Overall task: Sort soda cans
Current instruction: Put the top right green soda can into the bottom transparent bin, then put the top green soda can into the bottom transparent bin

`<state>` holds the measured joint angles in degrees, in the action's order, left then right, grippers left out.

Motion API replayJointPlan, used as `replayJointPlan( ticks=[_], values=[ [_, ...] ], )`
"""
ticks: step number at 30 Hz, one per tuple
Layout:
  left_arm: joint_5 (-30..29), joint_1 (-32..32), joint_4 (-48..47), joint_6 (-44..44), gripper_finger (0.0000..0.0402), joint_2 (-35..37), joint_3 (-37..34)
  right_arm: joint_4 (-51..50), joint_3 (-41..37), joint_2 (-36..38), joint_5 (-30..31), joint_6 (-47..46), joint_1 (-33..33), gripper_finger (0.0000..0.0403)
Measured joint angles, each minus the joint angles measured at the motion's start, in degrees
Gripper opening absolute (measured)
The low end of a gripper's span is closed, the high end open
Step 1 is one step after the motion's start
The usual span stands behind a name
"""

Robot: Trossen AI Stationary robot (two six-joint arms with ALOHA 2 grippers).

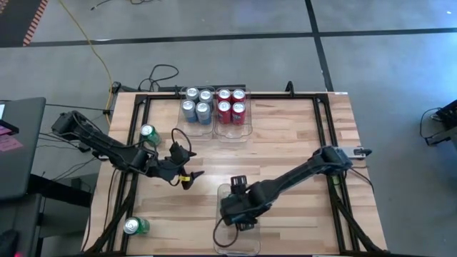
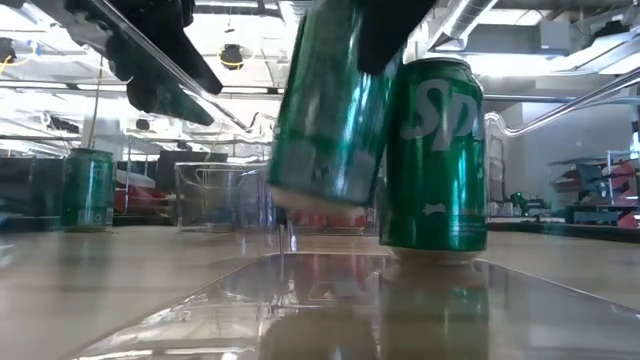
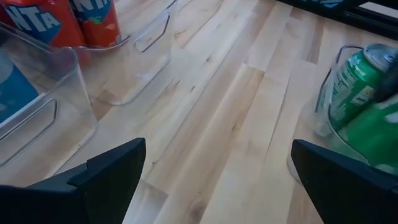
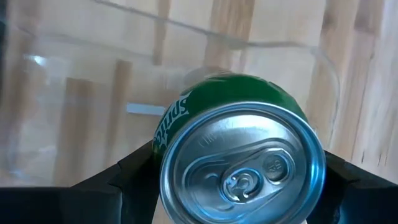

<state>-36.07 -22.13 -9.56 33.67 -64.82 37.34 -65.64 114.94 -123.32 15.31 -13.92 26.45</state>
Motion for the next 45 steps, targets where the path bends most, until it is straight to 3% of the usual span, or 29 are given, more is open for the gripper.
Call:
replayJointPlan(
  ticks=[13,23,29,35,40,45],
  values=[
    [0.0,-2.6,-1.8,-0.9,0.0398,0.7,0.0,-3.0,3.0,-4.5,-3.0,-0.7,-3.6,0.032],
    [1.3,-2.6,-11.1,-1.4,0.0398,9.4,0.0,-3.0,3.0,-4.2,-3.2,-0.8,-3.7,0.0375],
    [1.3,-2.6,-16.4,-0.6,0.0398,16.4,0.0,-3.0,3.0,-4.2,-3.2,-1.0,-3.7,0.0386],
    [-2.0,-2.6,-32.9,5.9,0.0398,21.1,5.2,-3.4,3.0,-2.1,-2.8,-1.6,-3.5,0.0384],
    [-6.1,-2.4,-47.7,14.2,0.0398,20.4,10.5,0.7,3.0,2.1,-2.8,-1.2,-2.3,0.0384],
    [-6.2,0.2,-59.6,24.9,0.0398,20.2,13.9,5.9,3.0,7.8,-2.8,-1.2,-0.8,0.0384]
  ],
)
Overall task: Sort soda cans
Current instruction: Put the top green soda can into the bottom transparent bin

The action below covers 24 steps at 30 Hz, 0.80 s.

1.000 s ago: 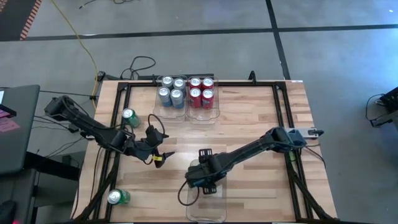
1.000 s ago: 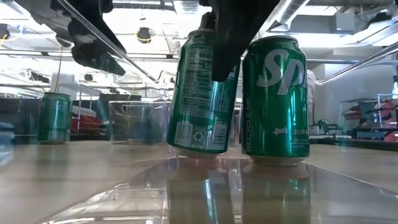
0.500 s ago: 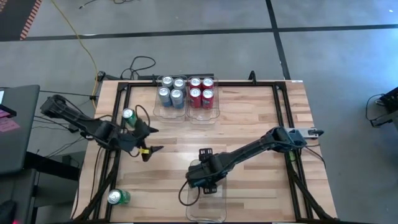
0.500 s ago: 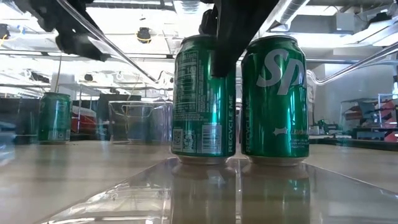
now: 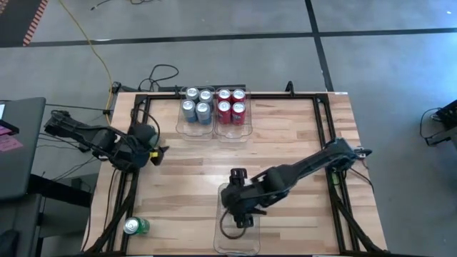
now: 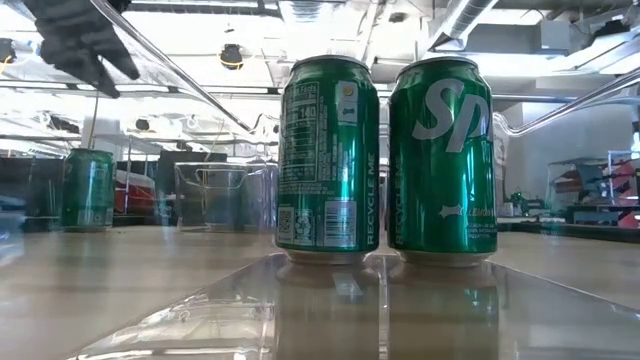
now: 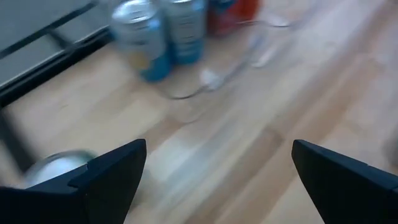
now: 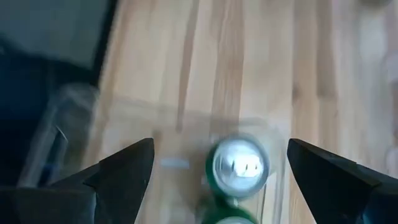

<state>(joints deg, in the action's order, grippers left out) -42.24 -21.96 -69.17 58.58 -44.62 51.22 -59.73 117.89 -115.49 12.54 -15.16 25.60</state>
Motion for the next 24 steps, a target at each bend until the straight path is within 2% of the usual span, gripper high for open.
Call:
replayJointPlan(
  ticks=[4,8,10,11,14,18,24],
  values=[
    [-0.2,4.0,-7.5,4.0,0.0398,0.0,0.8,2.3,0.0,4.1,5.2,0.2,1.6,0.0384],
    [0.2,9.9,-11.6,3.8,0.0398,0.0,0.8,-1.1,0.0,8.8,16.2,-0.1,2.4,0.0384],
    [2.0,13.2,-12.3,1.1,0.0398,0.1,0.8,-4.6,0.0,10.8,22.7,-2.2,1.5,0.0384],
    [3.1,15.0,-12.5,-0.7,0.0398,0.0,0.8,-6.7,0.0,11.7,24.0,-3.5,0.5,0.0384],
    [5.2,20.7,-12.3,-5.4,0.0398,0.0,0.8,-11.4,-0.7,13.7,24.5,-7.8,-3.4,0.0384],
    [7.0,29.8,-11.2,-13.2,0.0398,0.0,0.8,-12.4,-6.1,17.5,22.5,-10.2,-8.6,0.0384],
    [17.6,44.4,-2.7,-29.2,0.0398,-0.6,0.8,-8.7,-19.6,24.7,19.3,-10.3,-15.7,0.0384]
  ],
)
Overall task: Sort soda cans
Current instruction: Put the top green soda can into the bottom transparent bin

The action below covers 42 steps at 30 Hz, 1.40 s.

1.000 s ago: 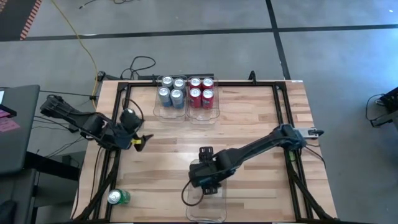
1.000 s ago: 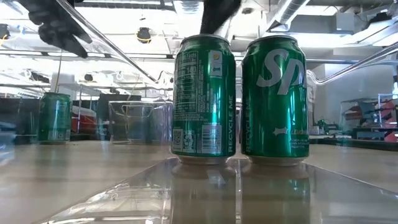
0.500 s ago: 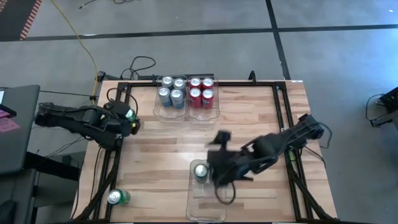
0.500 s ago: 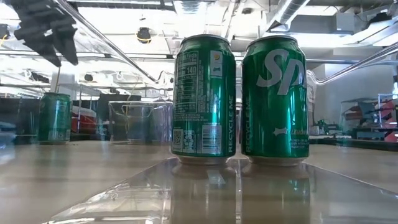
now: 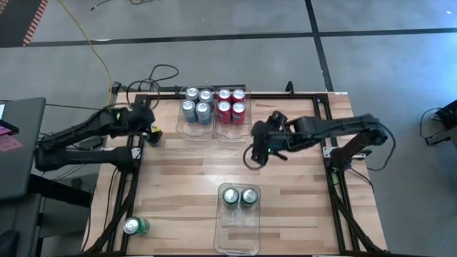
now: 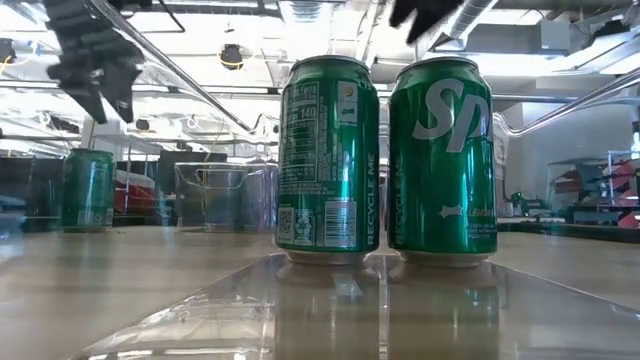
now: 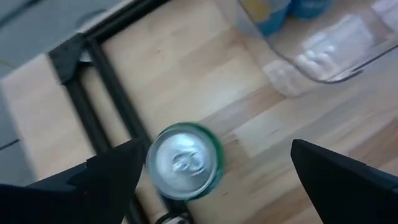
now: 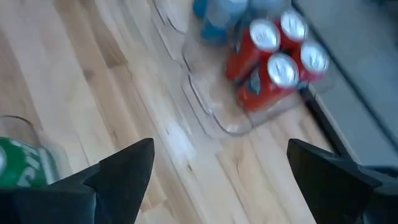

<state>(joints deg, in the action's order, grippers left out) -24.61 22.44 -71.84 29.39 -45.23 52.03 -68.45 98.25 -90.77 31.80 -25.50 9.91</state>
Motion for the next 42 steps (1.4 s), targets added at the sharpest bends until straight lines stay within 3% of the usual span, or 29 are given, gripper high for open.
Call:
replayJointPlan(
  ticks=[3,8,14,19,24,34,42],
  values=[
    [4.3,6.7,2.6,-5.4,0.0398,-2.0,0.0,5.4,-8.2,4.4,-4.2,0.0,-3.5,0.0384],
    [4.8,16.3,0.9,-9.3,0.0399,-6.9,-1.5,15.3,-21.4,11.1,-10.0,0.4,-6.9,0.0384],
    [6.3,22.5,1.5,-13.6,0.0399,-9.5,-5.9,20.5,-30.8,17.4,-11.5,0.4,-7.5,0.0384],
    [10.5,23.8,4.0,-16.6,0.0399,-9.5,-9.5,22.0,-34.5,20.8,-11.5,0.0,-7.5,0.0384],
    [11.0,24.7,5.2,-17.2,0.0395,-10.0,-11.3,24.6,-36.8,22.4,-11.5,-0.6,-6.5,0.0384],
    [11.5,24.7,5.4,-17.6,0.0305,-9.8,-11.1,24.2,-37.6,22.6,-11.5,-4.7,-1.7,0.0384],
    [12.4,21.3,4.0,-17.9,0.0305,-7.7,-7.7,20.2,-37.6,25.1,-10.9,-7.5,2.1,0.0384]
  ],
)
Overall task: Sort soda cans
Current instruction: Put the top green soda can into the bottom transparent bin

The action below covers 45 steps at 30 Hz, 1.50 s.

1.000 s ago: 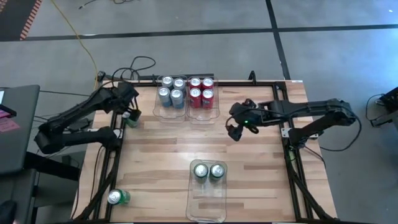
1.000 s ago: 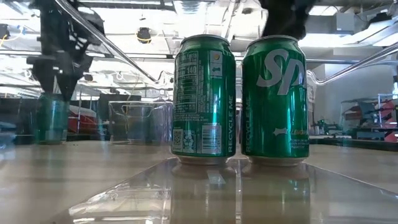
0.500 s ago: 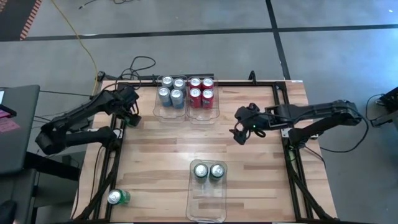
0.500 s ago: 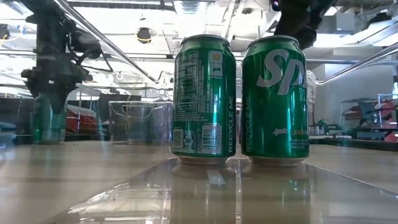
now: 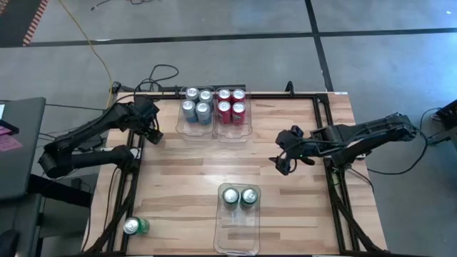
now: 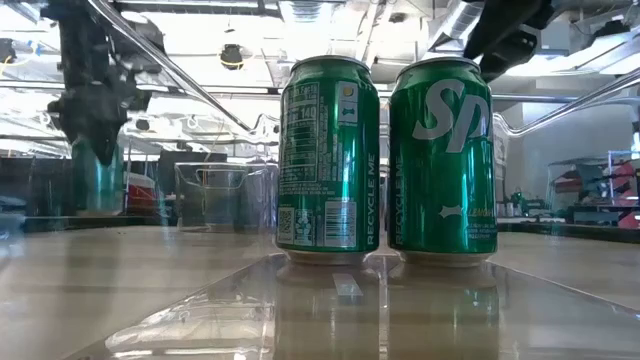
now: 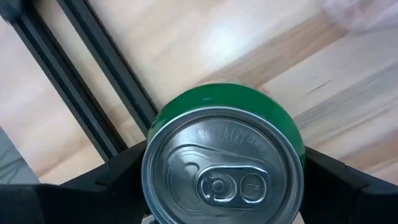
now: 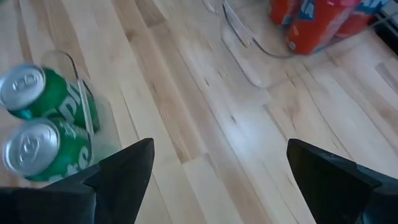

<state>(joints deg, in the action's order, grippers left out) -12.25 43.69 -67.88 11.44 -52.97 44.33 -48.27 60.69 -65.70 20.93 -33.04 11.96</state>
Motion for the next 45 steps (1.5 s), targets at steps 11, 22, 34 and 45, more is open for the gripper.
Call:
replayJointPlan(
  ticks=[11,22,34,45],
  values=[
    [4.7,-21.8,-8.0,8.7,0.0305,5.4,14.4,-2.4,0.0,1.1,0.6,0.1,-4.4,0.0384],
    [3.9,-52.7,4.6,22.0,0.0305,-3.1,16.9,-2.4,0.0,1.1,0.4,0.5,-5.4,0.0384],
    [-2.1,-74.0,21.7,10.4,0.0305,-25.5,32.1,-4.0,0.1,1.1,0.2,0.5,-5.4,0.0384],
    [-3.0,-76.8,14.2,-7.2,0.0305,-47.5,56.1,-4.0,0.1,1.1,0.0,0.5,-5.2,0.0384]
  ],
)
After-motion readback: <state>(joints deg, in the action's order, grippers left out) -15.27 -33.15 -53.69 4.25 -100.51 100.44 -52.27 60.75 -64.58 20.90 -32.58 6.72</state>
